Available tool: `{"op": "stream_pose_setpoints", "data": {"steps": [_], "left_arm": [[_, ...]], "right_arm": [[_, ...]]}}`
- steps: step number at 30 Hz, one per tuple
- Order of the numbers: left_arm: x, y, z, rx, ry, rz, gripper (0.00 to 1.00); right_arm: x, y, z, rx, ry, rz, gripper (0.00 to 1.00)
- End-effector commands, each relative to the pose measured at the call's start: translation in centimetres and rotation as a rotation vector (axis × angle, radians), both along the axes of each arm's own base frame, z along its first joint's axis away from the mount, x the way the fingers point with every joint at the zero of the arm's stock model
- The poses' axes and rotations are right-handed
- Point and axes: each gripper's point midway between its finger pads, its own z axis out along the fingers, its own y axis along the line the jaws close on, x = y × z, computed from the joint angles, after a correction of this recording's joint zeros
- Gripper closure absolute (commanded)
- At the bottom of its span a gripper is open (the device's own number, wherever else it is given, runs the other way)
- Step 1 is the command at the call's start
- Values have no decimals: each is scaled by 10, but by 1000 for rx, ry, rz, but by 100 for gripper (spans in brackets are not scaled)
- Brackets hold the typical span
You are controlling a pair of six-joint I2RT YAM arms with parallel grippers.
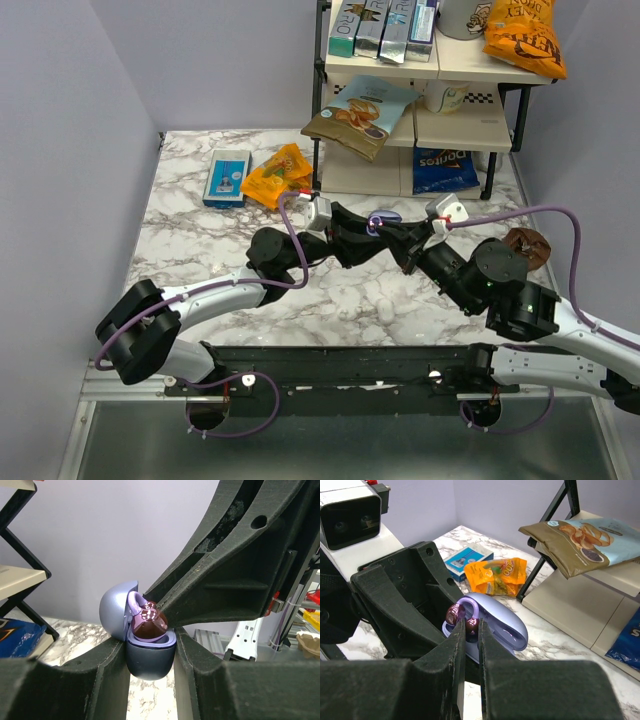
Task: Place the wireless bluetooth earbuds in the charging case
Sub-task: Pick up the earbud from the charging case.
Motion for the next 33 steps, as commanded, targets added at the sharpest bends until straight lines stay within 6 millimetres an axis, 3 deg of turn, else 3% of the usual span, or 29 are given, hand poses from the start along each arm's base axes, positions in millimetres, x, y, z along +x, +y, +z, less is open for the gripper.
{"op": "stream_pose_setpoints", "data": {"steps": [1, 33], "left_arm": [[0, 10, 42, -120, -74, 28, 100], [5, 15, 51, -135, -85, 41, 100]], "right_arm": [[3, -9, -9, -42, -8, -45, 99], [-9, 0, -31, -229, -138, -2, 99]]}}
